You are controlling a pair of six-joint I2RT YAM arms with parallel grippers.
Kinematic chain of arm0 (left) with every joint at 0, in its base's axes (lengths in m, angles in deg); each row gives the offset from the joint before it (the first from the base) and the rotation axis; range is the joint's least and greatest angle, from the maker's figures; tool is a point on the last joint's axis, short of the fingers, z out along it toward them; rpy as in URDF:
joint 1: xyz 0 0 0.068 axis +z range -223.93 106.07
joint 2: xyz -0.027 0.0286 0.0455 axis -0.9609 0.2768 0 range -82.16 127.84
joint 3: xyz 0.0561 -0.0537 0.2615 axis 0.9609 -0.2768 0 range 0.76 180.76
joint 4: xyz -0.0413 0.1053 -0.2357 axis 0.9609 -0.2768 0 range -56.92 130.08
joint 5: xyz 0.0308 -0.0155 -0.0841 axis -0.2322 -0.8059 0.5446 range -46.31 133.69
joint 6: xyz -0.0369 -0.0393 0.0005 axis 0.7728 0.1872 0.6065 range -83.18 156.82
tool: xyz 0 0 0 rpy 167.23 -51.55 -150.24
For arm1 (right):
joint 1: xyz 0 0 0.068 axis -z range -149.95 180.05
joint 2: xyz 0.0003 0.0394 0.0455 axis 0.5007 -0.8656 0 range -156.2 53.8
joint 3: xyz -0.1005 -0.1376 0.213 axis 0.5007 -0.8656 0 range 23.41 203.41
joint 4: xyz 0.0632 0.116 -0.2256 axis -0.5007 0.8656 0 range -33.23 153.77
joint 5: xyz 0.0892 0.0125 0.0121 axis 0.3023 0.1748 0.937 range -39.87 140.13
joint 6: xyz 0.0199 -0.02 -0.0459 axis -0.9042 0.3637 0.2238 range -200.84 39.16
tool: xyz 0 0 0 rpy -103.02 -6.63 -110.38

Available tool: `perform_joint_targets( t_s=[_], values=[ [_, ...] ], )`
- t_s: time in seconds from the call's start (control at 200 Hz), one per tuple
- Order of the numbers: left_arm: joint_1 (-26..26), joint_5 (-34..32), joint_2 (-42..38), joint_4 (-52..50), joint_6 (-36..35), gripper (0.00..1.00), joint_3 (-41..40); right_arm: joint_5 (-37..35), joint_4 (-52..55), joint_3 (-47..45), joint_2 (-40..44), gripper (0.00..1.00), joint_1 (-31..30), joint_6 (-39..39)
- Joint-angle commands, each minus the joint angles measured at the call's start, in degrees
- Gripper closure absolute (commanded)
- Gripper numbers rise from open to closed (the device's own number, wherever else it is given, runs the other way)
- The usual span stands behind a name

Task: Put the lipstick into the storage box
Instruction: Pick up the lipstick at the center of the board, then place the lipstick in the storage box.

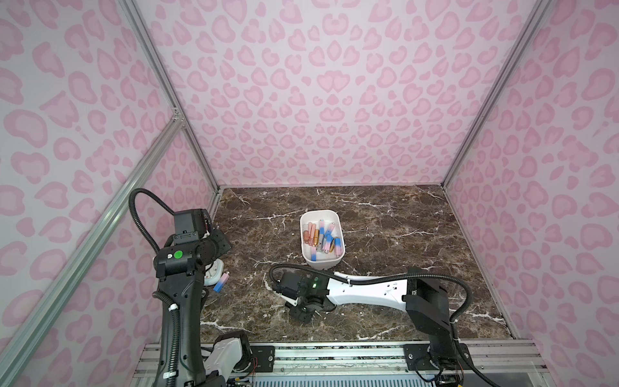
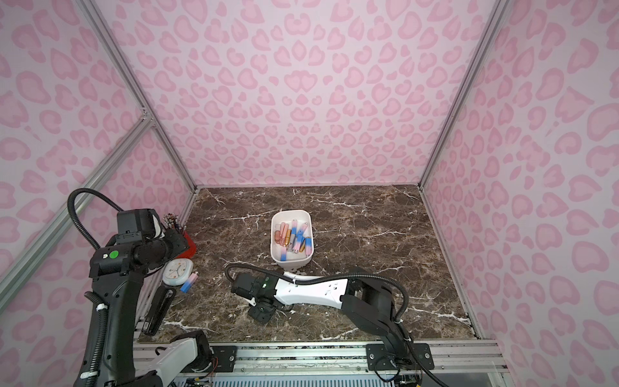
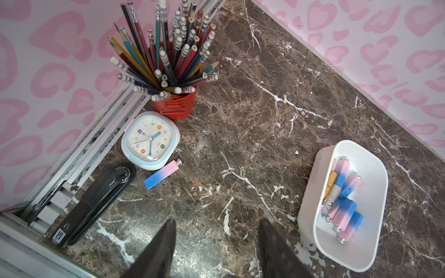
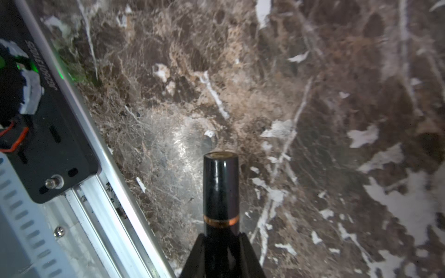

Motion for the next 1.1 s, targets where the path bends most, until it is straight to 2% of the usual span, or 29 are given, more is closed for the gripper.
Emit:
perform_joint_targets(
  t_s=[0.0,0.225,0.37,0.49,0.675,0.795,0.885,0.955,1.095],
  values=[
    [0.05,1.87,1.45,2.37,0.86,0.42,0.64,-0.38,4.61,1.22,1.90,0.77,2.53,0.22],
    [0.05,4.28,5.58,4.51,1.14,0.42,-0.08,0.05,9.70,4.87,4.44,0.75,14.25,4.24],
    [0.05,7.51,7.84,6.81,2.20,0.42,-1.60,0.16,14.20,12.79,0.15,0.75,21.58,7.67],
    [0.02,7.01,8.30,7.95,2.64,0.42,-4.29,1.25,16.53,19.92,-5.45,0.75,26.06,10.07],
    [0.05,5.58,7.48,8.25,2.47,0.42,-10.59,0.53,19.28,29.23,-13.87,0.75,29.05,12.52],
    [0.05,4.95,6.11,7.54,2.47,0.42,-13.37,0.69,19.43,31.70,-16.78,0.73,30.53,12.97],
    [0.05,4.09,4.94,7.00,2.30,0.41,-14.96,1.69,19.56,32.59,-18.25,0.64,31.52,13.07],
    [0.05,3.43,4.24,6.55,2.12,0.41,-16.35,2.28,19.26,32.47,-18.15,0.53,32.06,13.01],
    [0.13,3.02,2.98,6.00,2.97,0.41,-19.73,1.66,19.62,32.04,-15.11,0.50,32.20,12.90]
  ],
)
